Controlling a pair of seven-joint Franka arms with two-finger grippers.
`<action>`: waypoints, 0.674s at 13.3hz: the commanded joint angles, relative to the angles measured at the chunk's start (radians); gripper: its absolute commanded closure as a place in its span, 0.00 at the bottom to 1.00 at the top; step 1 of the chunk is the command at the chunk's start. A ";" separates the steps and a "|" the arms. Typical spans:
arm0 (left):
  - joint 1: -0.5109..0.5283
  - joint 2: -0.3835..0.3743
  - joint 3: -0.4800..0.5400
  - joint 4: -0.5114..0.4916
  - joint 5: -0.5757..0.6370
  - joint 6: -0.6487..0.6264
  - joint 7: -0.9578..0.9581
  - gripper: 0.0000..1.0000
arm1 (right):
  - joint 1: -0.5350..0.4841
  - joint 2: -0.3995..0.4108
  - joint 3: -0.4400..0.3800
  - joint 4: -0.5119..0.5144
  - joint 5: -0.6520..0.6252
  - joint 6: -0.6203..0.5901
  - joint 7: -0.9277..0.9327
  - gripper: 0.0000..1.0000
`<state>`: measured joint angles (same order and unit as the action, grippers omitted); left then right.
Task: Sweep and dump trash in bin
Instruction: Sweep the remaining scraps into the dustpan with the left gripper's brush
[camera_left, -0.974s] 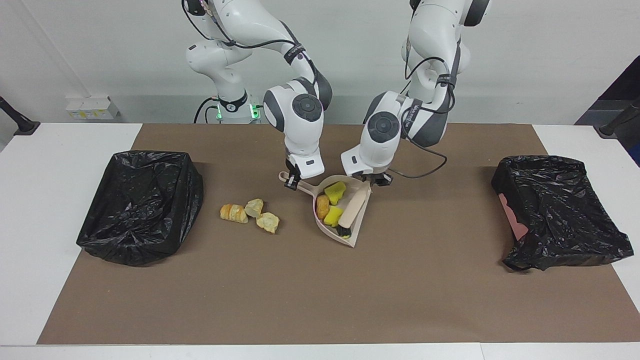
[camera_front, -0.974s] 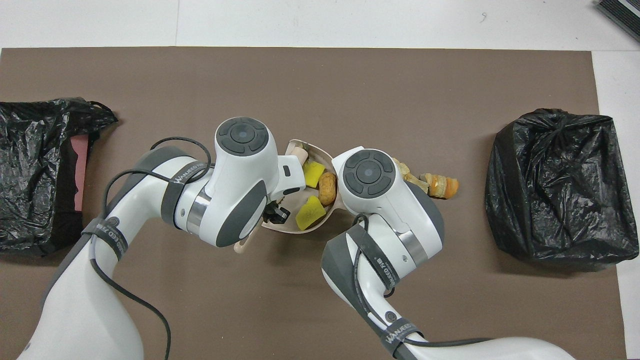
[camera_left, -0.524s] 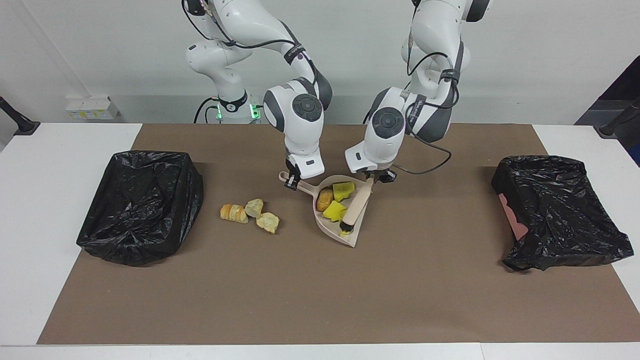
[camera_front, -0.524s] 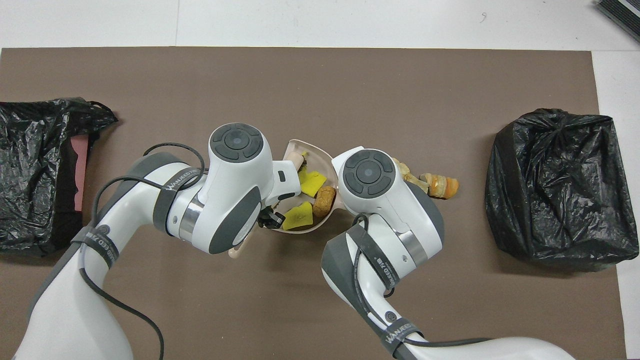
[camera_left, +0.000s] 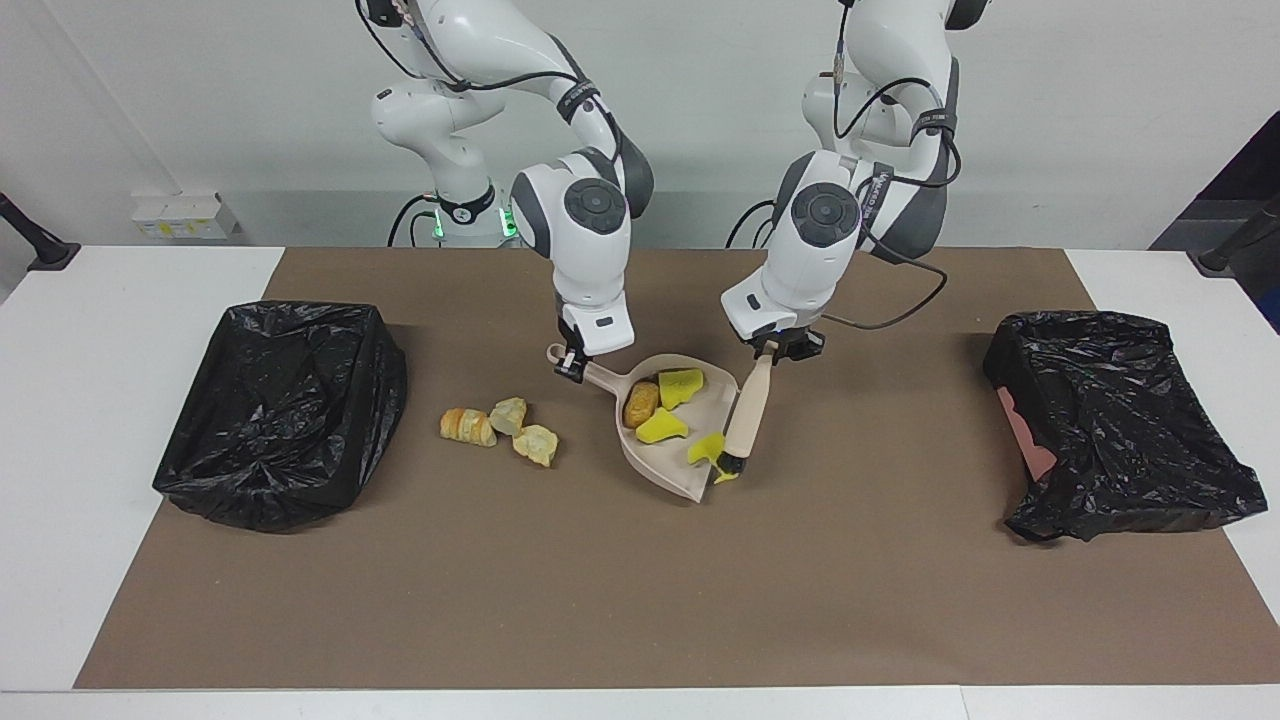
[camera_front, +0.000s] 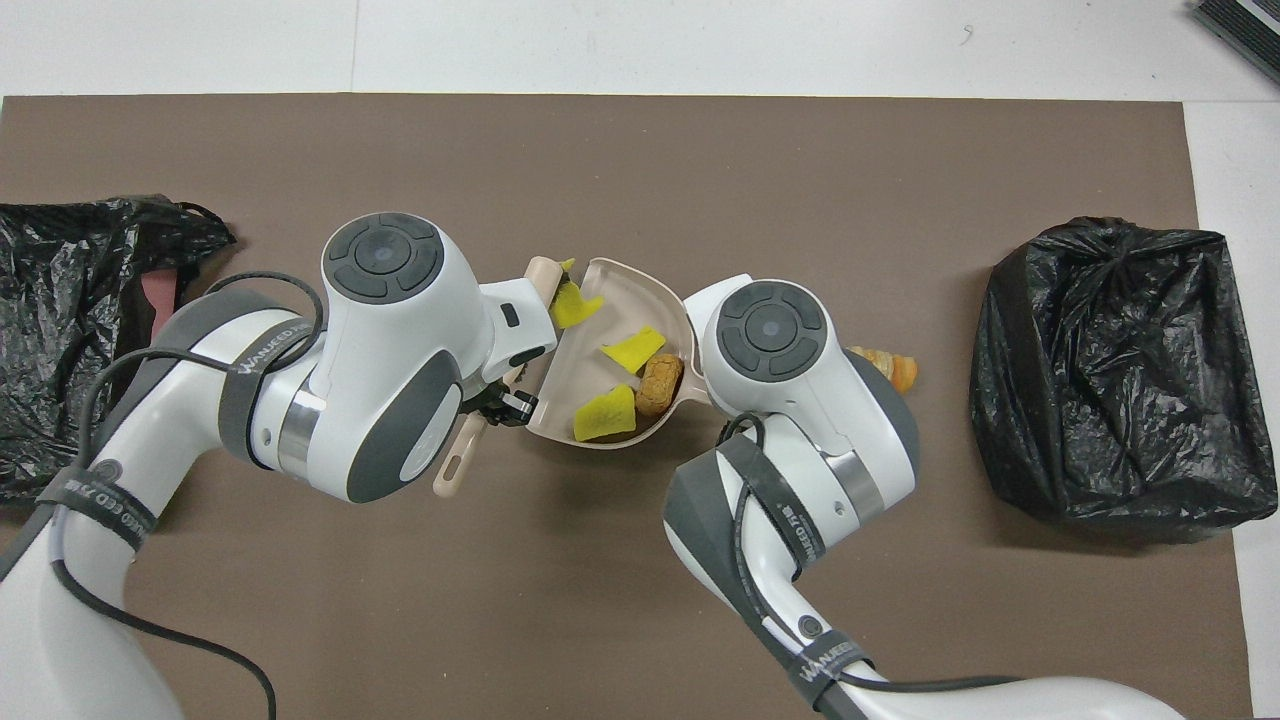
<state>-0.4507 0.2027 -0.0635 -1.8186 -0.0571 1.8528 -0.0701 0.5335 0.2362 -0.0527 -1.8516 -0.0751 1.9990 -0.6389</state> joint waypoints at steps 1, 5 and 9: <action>-0.057 -0.086 -0.009 -0.115 -0.042 0.028 -0.088 1.00 | -0.012 -0.026 0.007 -0.023 -0.008 -0.009 -0.027 1.00; -0.114 -0.138 -0.010 -0.156 -0.043 -0.096 -0.076 1.00 | -0.010 -0.041 0.007 -0.043 0.001 -0.048 -0.015 1.00; -0.151 -0.163 -0.010 -0.156 -0.046 -0.265 -0.073 1.00 | -0.012 -0.041 0.007 -0.043 0.001 -0.048 -0.013 1.00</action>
<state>-0.5733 0.0838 -0.0899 -1.9414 -0.0888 1.6388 -0.1535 0.5299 0.2306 -0.0515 -1.8662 -0.0750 1.9573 -0.6426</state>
